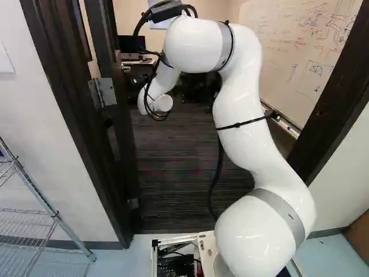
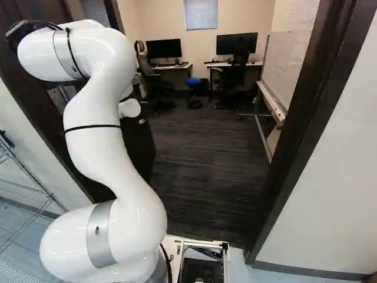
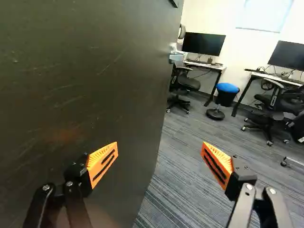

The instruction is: Open the door and move inside

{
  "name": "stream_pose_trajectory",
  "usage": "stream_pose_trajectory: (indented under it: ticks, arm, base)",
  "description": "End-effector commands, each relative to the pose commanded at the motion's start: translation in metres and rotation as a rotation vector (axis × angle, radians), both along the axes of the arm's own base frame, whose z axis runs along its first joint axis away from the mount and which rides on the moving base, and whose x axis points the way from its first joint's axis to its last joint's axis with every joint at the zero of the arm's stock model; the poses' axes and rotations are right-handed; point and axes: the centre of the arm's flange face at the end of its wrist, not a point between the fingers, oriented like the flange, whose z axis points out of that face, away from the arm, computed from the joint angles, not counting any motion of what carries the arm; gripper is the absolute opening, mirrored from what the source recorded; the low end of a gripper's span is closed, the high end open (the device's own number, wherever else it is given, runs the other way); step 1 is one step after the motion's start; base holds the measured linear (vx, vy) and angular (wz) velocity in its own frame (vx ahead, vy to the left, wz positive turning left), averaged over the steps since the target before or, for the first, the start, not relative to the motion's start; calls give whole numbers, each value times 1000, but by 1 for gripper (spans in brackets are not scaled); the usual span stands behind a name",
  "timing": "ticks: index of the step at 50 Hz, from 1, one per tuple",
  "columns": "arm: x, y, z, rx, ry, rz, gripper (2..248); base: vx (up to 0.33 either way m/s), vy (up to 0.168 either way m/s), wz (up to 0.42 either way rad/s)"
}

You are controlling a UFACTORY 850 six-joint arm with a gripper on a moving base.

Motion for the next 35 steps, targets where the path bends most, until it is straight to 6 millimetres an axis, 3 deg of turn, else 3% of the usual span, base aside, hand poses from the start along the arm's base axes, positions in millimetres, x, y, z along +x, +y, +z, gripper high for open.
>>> stream_pose_trajectory:
  ticks: [35]
  arm:
    - [-23, -59, 7, -11, 31, -73, 247]
  base:
    - [0, 0, 0]
